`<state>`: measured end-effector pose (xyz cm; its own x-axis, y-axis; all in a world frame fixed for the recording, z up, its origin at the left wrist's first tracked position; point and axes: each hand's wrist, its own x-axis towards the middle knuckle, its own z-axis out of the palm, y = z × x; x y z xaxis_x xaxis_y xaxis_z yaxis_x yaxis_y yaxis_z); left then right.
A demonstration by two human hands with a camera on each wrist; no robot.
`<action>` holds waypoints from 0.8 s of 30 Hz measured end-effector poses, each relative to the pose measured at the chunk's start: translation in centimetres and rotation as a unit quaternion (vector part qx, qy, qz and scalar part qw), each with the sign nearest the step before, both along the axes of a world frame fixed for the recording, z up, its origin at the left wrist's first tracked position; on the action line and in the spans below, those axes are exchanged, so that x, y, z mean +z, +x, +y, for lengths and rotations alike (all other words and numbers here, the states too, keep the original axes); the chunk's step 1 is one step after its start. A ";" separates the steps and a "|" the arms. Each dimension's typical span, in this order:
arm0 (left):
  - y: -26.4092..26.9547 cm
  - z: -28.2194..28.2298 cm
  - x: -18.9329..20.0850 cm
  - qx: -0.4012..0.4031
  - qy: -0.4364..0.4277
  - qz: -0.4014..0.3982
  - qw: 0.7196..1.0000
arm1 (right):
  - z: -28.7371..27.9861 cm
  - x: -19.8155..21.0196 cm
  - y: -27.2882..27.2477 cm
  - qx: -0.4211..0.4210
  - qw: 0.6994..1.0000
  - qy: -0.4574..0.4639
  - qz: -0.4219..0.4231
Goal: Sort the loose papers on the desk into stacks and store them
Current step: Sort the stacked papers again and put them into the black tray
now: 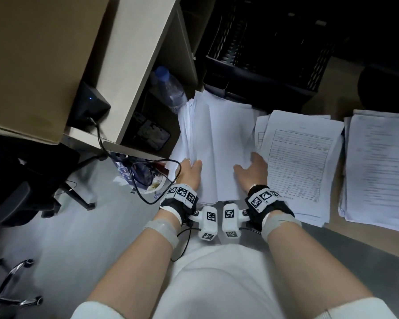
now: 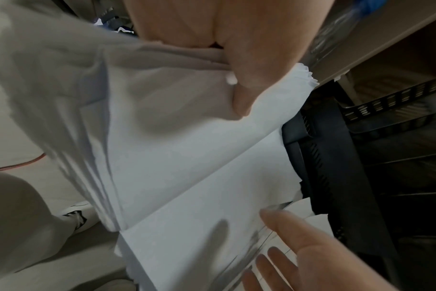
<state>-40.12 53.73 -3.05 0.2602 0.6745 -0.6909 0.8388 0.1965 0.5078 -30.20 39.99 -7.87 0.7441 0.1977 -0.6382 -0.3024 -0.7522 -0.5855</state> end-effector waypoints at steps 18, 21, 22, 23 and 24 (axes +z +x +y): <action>-1.2 1.9 1.4 -0.010 -0.017 -0.063 0.998 | 1.8 2.4 -2.7 0.023 0.971 0.193 0.140; -1.4 1.8 1.1 -0.025 -0.039 -0.081 0.996 | 2.6 2.8 -3.0 0.062 0.958 0.233 0.154; -1.3 1.8 0.9 -0.029 -0.040 -0.083 0.995 | 2.9 2.6 -3.1 0.061 0.963 0.225 0.134; -1.2 1.8 0.9 -0.031 -0.035 -0.083 0.995 | 3.1 2.2 -3.0 0.051 0.969 0.213 0.114; -1.2 1.8 0.7 -0.028 -0.039 -0.092 0.995 | 3.2 1.9 -2.9 0.040 0.972 0.206 0.102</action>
<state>-41.30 55.58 -2.31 0.4238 0.6008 -0.6778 0.7434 0.1968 0.6393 -33.10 43.16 -5.93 0.5818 0.5194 -0.6259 -0.3947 -0.4926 -0.7756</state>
